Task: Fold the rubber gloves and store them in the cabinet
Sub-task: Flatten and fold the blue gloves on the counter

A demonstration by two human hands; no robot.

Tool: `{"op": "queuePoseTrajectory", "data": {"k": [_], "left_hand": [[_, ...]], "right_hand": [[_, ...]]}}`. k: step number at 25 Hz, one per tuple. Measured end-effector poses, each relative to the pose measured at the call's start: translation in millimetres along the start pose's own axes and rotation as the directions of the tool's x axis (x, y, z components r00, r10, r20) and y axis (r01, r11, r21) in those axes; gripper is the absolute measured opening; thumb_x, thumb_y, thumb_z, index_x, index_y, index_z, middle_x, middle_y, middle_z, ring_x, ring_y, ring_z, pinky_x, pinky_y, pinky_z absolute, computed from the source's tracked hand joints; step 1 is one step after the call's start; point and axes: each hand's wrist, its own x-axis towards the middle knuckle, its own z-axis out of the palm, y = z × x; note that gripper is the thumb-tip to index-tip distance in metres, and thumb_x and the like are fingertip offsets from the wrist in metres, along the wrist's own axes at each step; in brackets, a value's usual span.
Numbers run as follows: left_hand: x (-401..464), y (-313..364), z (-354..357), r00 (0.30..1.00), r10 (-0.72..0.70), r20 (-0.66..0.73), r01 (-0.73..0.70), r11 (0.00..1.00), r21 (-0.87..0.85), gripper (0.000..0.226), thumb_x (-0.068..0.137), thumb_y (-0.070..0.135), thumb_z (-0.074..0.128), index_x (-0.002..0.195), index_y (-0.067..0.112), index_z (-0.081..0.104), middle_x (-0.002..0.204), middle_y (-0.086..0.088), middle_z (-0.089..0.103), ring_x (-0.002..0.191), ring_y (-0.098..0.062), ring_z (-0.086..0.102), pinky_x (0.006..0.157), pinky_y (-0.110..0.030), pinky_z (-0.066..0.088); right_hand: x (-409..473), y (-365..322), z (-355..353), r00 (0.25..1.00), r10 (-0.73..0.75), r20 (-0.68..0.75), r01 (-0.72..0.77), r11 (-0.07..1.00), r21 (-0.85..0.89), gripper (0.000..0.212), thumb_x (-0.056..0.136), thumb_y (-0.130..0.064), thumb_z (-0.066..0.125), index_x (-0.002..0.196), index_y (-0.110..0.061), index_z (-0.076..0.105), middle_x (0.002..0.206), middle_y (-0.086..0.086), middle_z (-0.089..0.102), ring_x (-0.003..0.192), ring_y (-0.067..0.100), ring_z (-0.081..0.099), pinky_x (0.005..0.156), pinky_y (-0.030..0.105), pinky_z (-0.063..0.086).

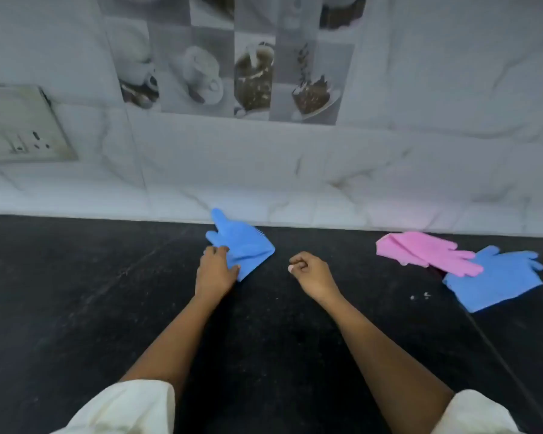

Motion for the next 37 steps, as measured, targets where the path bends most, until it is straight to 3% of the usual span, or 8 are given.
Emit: {"op": "queuePoseTrajectory", "data": {"k": [6, 12, 16, 20, 23, 26, 30, 37], "left_hand": [[63, -43, 5, 0.994, 0.000, 0.107, -0.011, 0.995, 0.103, 0.072, 0.080, 0.041, 0.067, 0.142, 0.026, 0.033, 0.146, -0.018, 0.031, 0.129, -0.038, 0.032, 0.104, -0.050, 0.033], [76, -45, 21, 0.992, 0.010, -0.122, 0.003, 0.994, 0.105, 0.029, 0.088, 0.036, 0.057, 0.115, 0.024, 0.060, 0.125, -0.013, 0.046, 0.115, -0.032, 0.037, 0.096, -0.045, 0.030], [73, -17, 10, 0.968, 0.047, -0.247, -0.106, 0.967, -0.230, 0.026, 0.090, 0.030, 0.056, 0.111, 0.016, 0.062, 0.115, -0.014, 0.048, 0.106, -0.027, 0.044, 0.092, -0.038, 0.037], [47, 10, -8, 0.997, -0.004, 0.072, 0.055, 0.697, -0.715, 0.054, 0.087, 0.050, 0.052, 0.132, 0.025, 0.035, 0.102, 0.004, 0.062, 0.102, -0.013, 0.058, 0.093, -0.034, 0.046], [19, 32, -10, 0.919, -0.008, 0.395, 0.291, 0.691, -0.662, 0.081, 0.077, 0.072, 0.045, 0.140, 0.023, 0.027, 0.105, 0.006, 0.063, 0.101, -0.016, 0.061, 0.090, -0.036, 0.048], [-7, 47, -1, 0.808, 0.121, 0.577, 0.352, 0.686, -0.637, 0.054, 0.081, 0.062, 0.053, 0.116, 0.021, 0.057, 0.101, -0.001, 0.072, 0.092, -0.017, 0.069, 0.074, -0.031, 0.053], [-51, 68, 19, 0.771, 0.177, 0.612, 0.388, 0.631, -0.672, 0.037, 0.085, 0.008, 0.051, 0.117, 0.026, 0.053, 0.103, -0.006, 0.067, 0.088, -0.022, 0.066, 0.071, -0.034, 0.055], [-141, 115, 53, 0.636, 0.375, 0.675, 0.535, 0.416, -0.735, 0.044, 0.078, 0.002, 0.055, 0.109, 0.032, 0.058, 0.087, 0.002, 0.078, 0.080, -0.018, 0.074, 0.060, -0.031, 0.059]], "right_hand": [[50, -6, 71, 0.999, -0.025, -0.047, 0.021, 0.997, -0.078, 0.057, 0.090, -0.017, 0.057, 0.143, -0.016, 0.034, 0.151, 0.009, 0.033, 0.137, 0.025, 0.035, 0.109, 0.039, 0.034], [90, -19, 97, 0.987, -0.057, -0.150, -0.004, 0.926, -0.377, 0.036, 0.090, -0.028, 0.055, 0.126, -0.026, 0.055, 0.143, 0.012, 0.041, 0.127, 0.031, 0.033, 0.103, 0.043, 0.030], [83, -33, 88, 0.958, 0.036, -0.284, -0.089, 0.980, -0.179, 0.023, 0.093, -0.028, 0.050, 0.111, -0.016, 0.060, 0.112, 0.013, 0.056, 0.108, 0.029, 0.045, 0.094, 0.043, 0.035], [32, -32, 65, 0.980, -0.034, -0.196, 0.081, 0.968, 0.236, 0.013, 0.095, -0.014, 0.049, 0.101, -0.005, 0.055, 0.101, 0.026, 0.055, 0.088, 0.032, 0.054, 0.077, 0.043, 0.044], [-12, -29, 43, 0.983, -0.033, -0.180, 0.106, 0.902, 0.419, 0.012, 0.093, -0.007, 0.053, 0.103, -0.002, 0.055, 0.111, 0.032, 0.055, 0.093, 0.034, 0.058, 0.086, 0.054, 0.048], [-59, -12, 19, 0.987, 0.045, -0.153, 0.057, 0.797, 0.601, 0.018, 0.086, -0.002, 0.060, 0.103, -0.004, 0.062, 0.123, 0.021, 0.058, 0.106, 0.030, 0.061, 0.091, 0.047, 0.049], [-114, 17, -12, 0.950, 0.259, -0.175, 0.015, 0.520, 0.854, 0.016, 0.084, -0.015, 0.058, 0.095, -0.010, 0.069, 0.127, 0.013, 0.058, 0.114, 0.022, 0.058, 0.086, 0.033, 0.049], [-175, 58, -82, 0.939, 0.298, 0.170, -0.254, 0.270, 0.929, 0.043, 0.077, -0.030, 0.068, 0.115, -0.011, 0.066, 0.110, 0.015, 0.072, 0.091, 0.028, 0.071, 0.075, 0.039, 0.058]]}}
